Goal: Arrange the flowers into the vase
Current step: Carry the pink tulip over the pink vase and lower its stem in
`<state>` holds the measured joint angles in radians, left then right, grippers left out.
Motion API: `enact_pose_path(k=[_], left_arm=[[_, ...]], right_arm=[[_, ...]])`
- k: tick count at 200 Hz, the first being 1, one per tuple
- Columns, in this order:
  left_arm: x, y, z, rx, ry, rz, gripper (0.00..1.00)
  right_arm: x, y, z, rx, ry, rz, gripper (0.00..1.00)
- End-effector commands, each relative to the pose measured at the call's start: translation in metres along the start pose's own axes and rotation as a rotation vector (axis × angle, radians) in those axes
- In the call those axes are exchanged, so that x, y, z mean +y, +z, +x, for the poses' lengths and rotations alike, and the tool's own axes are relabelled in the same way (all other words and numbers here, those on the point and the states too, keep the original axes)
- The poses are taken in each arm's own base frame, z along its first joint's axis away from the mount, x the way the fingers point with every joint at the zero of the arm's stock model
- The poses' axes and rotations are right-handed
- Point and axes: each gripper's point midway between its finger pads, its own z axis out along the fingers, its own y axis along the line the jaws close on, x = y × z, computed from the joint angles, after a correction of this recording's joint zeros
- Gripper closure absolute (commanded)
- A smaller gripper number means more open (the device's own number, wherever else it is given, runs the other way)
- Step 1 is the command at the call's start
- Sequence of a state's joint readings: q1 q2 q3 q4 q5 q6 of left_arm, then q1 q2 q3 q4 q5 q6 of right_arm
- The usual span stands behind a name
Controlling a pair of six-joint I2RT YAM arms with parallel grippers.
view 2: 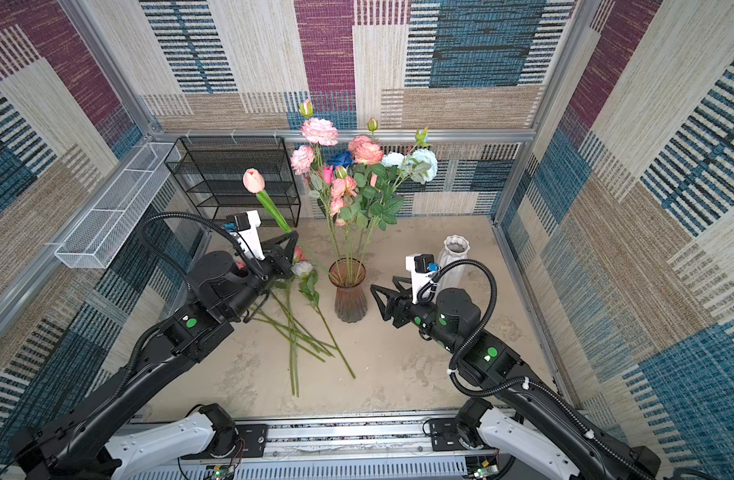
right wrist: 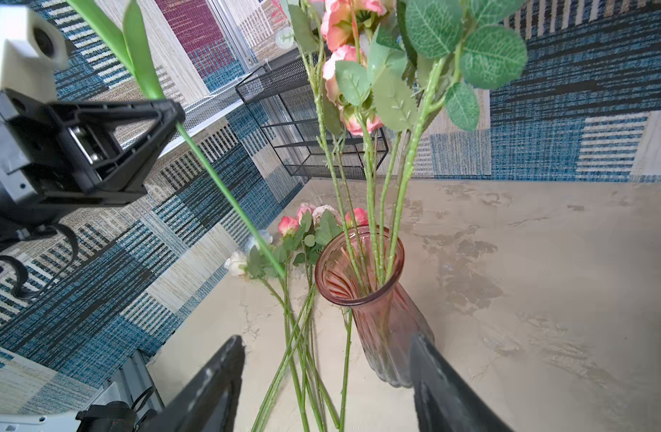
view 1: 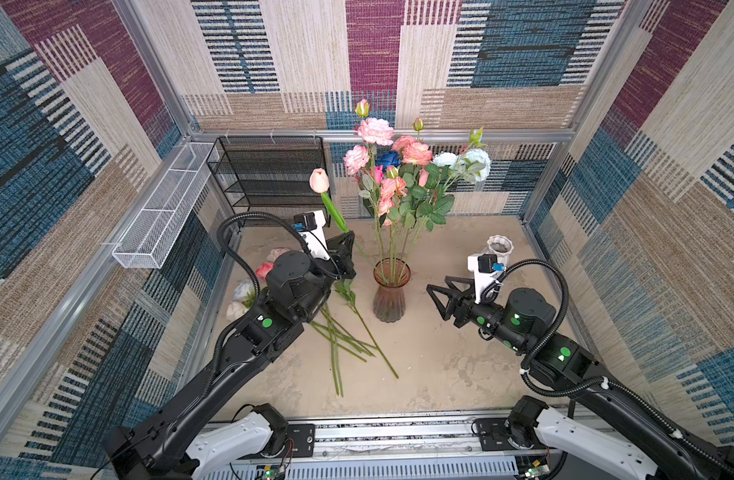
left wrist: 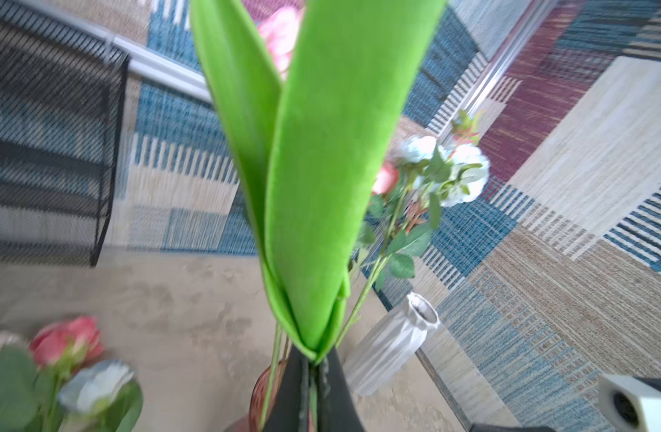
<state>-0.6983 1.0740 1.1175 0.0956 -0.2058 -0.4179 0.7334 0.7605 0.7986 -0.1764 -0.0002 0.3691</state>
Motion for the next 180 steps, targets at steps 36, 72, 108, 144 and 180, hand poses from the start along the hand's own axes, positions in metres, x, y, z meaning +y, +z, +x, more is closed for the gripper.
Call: enact_pose_path(k=[36,72,108,144,180], left_arm=[[-0.033,0.044,-0.01,-0.121,0.245,0.031,1.0],[-0.021,0.063,0.038,-0.019,0.293,0.002,1.0],[-0.004,0.073,0.081,0.098,0.329,-0.047,1.0],[0.011,0.078,0.116,0.219,0.345,-0.089,1.0],[0.022,0.078,0.143,0.364,0.356,-0.134,0.83]], right_arm=[[0.0,-0.004,-0.007,-0.026,0.023,0.005,0.29],[0.0,-0.007,-0.009,-0.036,0.022,0.01,0.29],[-0.001,-0.007,-0.007,-0.029,0.02,0.01,0.29],[-0.001,-0.007,-0.005,-0.029,0.026,0.007,0.29],[-0.001,-0.01,-0.006,-0.035,0.028,0.005,0.29]])
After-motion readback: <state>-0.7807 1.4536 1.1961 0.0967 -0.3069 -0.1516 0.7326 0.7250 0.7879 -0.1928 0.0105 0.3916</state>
